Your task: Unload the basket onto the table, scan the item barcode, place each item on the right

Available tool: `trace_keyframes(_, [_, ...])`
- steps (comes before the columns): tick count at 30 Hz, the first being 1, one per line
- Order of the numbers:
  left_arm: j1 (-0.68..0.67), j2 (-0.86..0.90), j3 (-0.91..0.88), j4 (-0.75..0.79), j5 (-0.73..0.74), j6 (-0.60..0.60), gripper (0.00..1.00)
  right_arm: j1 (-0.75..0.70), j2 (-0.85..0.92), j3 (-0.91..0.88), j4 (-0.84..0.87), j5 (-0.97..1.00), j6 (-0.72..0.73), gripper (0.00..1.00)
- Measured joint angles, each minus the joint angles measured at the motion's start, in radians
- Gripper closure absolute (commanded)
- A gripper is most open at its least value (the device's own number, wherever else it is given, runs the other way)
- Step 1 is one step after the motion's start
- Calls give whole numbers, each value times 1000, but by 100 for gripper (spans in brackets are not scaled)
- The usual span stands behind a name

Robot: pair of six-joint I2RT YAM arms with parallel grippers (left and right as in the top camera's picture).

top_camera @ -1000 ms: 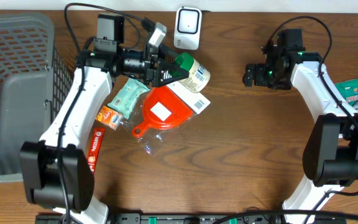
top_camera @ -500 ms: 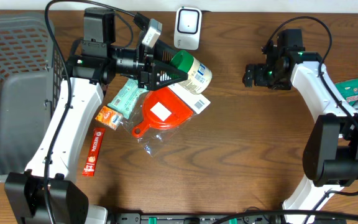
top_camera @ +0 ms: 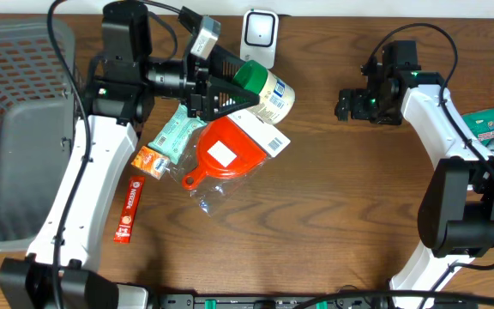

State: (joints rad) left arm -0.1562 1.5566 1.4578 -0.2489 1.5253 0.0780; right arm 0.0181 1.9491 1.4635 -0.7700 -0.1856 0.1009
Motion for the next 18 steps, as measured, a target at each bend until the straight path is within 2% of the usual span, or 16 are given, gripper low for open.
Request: trace_keyframes(18, [0,-14,0,3,14,-27,93,0,0,0,-7,0,0,1])
